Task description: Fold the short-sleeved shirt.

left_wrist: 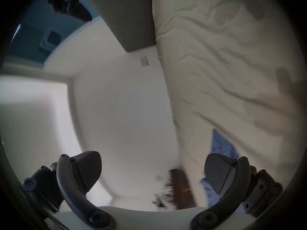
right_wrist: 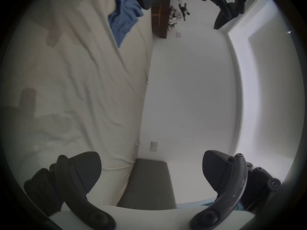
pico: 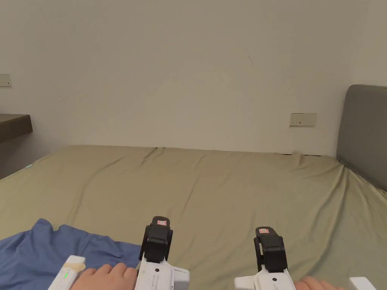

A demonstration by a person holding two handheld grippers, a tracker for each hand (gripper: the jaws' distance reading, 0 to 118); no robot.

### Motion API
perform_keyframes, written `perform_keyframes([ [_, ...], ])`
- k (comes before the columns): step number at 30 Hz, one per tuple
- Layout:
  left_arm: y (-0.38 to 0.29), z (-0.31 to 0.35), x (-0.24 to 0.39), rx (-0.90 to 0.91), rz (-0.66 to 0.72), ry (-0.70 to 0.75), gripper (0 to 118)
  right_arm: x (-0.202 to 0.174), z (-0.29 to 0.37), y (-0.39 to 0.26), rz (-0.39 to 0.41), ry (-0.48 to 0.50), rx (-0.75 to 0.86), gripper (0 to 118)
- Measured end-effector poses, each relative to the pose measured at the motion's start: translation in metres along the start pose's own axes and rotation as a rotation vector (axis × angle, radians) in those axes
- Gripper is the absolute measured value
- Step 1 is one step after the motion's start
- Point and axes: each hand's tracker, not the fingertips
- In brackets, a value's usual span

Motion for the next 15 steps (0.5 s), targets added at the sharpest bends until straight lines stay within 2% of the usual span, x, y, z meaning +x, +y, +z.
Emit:
perform_keyframes([
  [1, 0.001, 0.000, -0.007, -0.017, 0.142, -0.021, 118, 0.005, 0.000, -0.001, -0.086, 0.012, -0.004, 118],
  [2, -0.001, 0.000, -0.019, -0.040, 0.306, -0.035, 118, 0.014, 0.000, -0.004, -0.229, 0.035, -0.014, 118],
  [3, -0.004, -0.001, -0.032, -0.069, 0.504, -0.056, 118, 0.026, -0.001, -0.009, -0.416, 0.075, -0.021, 118],
  [4, -0.012, -0.002, -0.053, -0.098, 0.800, -0.108, 118, 0.039, -0.005, -0.019, -0.672, 0.146, -0.022, 118],
  [5, -0.026, -0.001, -0.072, -0.106, 1.098, -0.156, 118, 0.054, -0.006, -0.034, -0.961, 0.211, -0.014, 118],
  [7, -0.071, 0.003, -0.095, -0.012, 1.722, -0.180, 118, 0.069, -0.007, -0.071, -1.510, 0.279, 0.034, 118],
  [8, -0.089, 0.008, -0.096, 0.013, 1.990, -0.161, 118, 0.070, -0.008, -0.086, -1.738, 0.267, 0.066, 118],
  [9, -0.102, 0.011, -0.096, 0.014, 2.168, -0.130, 118, 0.069, -0.005, -0.097, -1.874, 0.228, 0.102, 118],
  [10, -0.109, 0.015, -0.097, 0.005, 2.237, -0.081, 118, 0.068, -0.001, -0.104, -1.928, 0.157, 0.110, 118],
  [11, -0.112, 0.016, -0.096, -0.009, 2.239, -0.031, 118, 0.070, 0.001, -0.107, -1.937, 0.099, 0.079, 118],
  [12, -0.112, 0.017, -0.097, -0.028, 2.189, 0.016, 118, 0.072, 0.007, -0.104, -1.912, 0.052, 0.043, 118],
  [13, -0.110, 0.018, -0.098, -0.038, 2.086, 0.050, 118, 0.076, 0.008, -0.103, -1.850, 0.030, 0.022, 118],
  [15, -0.096, 0.019, -0.100, -0.010, 1.872, 0.059, 118, 0.080, 0.007, -0.104, -1.774, 0.035, 0.046, 118],
])
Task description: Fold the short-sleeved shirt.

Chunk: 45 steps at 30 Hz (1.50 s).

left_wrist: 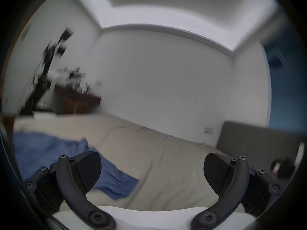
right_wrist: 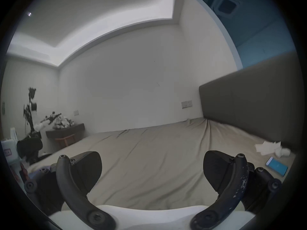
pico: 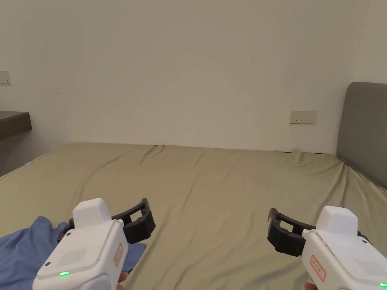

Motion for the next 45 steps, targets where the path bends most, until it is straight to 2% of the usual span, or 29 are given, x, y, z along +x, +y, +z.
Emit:
perform_keyframes([
  [2, -0.0003, 0.0033, 0.0061, 0.015, -0.100, -0.016, 118, -0.0063, 0.0005, 0.0029, 0.037, 0.003, 0.008, 118],
  [3, -0.0016, -0.0001, 0.0081, 0.006, -0.105, -0.025, 118, -0.0070, -0.0007, 0.0038, 0.044, -0.003, 0.008, 118],
  [10, 0.0038, -0.0037, 0.0097, -0.005, -0.070, -0.041, 118, -0.0070, -0.0036, 0.0049, 0.041, -0.010, -0.016, 118],
  [13, 0.0044, -0.0044, 0.0100, -0.016, -0.082, -0.032, 118, -0.0081, -0.0033, 0.0032, 0.084, -0.030, -0.016, 118],
  [18, 0.0033, -0.0055, 0.0095, -0.013, -0.102, -0.025, 118, -0.0066, -0.0036, 0.0030, 0.068, -0.021, -0.024, 118],
  [45, 0.0056, -0.0049, 0.0124, -0.006, -0.133, -0.021, 118, -0.0084, -0.0061, 0.0090, 0.112, -0.038, -0.013, 118],
])
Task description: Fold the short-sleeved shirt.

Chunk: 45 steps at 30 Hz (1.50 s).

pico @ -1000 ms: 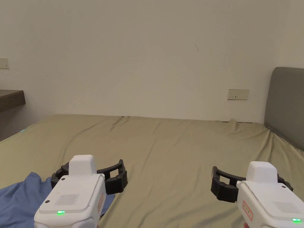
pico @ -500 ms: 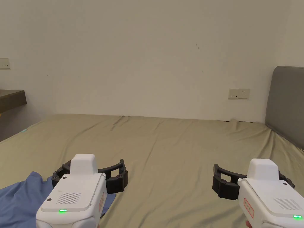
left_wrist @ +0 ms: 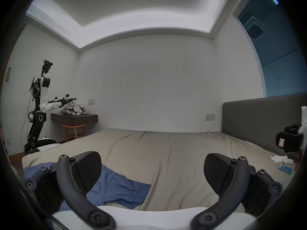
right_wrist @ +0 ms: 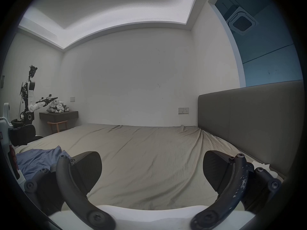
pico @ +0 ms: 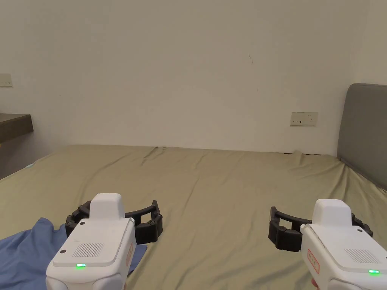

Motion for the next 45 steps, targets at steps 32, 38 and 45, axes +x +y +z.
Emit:
perform_keyframes([
  [32, -0.013, 0.096, -0.170, -0.042, 0.011, 0.476, 0, -0.198, -0.019, -0.004, 0.081, 0.430, -0.015, 1],
  [38, -0.030, 0.148, -0.228, -0.108, 0.002, 0.638, 0, -0.290, -0.006, -0.014, 0.092, 0.633, -0.017, 1],
  [45, -0.052, 0.137, -0.249, -0.190, 0.024, 0.623, 0, -0.320, -0.022, -0.040, 0.074, 0.669, -0.082, 1],
])
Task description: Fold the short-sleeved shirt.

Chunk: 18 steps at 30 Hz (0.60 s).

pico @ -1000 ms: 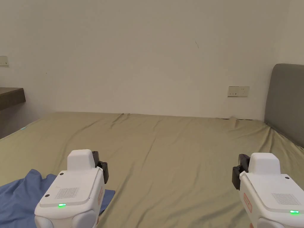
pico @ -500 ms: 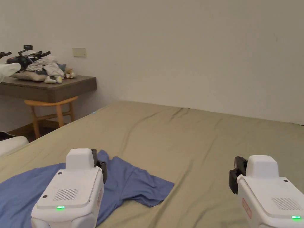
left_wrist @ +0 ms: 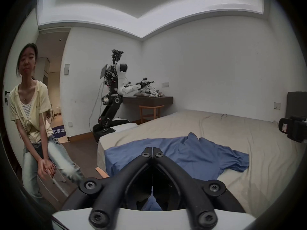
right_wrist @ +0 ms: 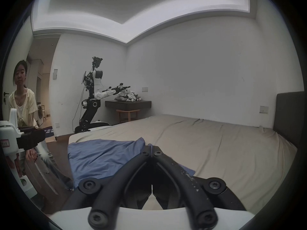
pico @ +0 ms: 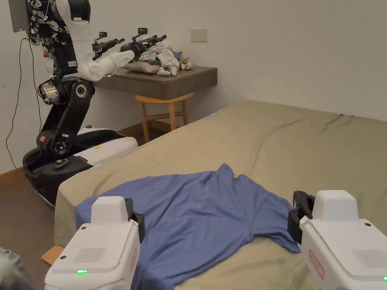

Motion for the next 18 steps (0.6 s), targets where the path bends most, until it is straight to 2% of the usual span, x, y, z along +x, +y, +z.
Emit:
perform_keyframes([
  [4, -0.001, -0.054, 0.030, -0.087, -0.019, -0.108, 0, 0.015, -0.011, -0.020, 0.011, -0.009, -0.023, 1],
  [9, 0.002, -0.199, 0.094, -0.300, -0.020, -0.266, 0, 0.049, -0.026, -0.046, 0.056, -0.039, -0.066, 1],
  [13, -0.011, -0.293, 0.134, -0.513, -0.007, -0.293, 0, 0.083, -0.037, -0.060, 0.056, -0.085, -0.108, 1],
  [14, -0.016, -0.312, 0.141, -0.558, -0.015, -0.311, 17, 0.092, -0.039, -0.063, 0.054, -0.095, -0.122, 1],
  [16, -0.027, -0.340, 0.150, -0.552, -0.010, -0.289, 102, 0.107, -0.045, -0.067, 0.051, -0.115, -0.147, 1],
  [17, -0.030, -0.338, 0.154, -0.563, -0.041, -0.223, 118, 0.114, -0.048, -0.068, 0.046, -0.123, -0.156, 1],
  [18, -0.033, -0.346, 0.155, -0.593, -0.033, -0.197, 113, 0.120, -0.051, -0.070, 0.039, -0.132, -0.162, 1],
])
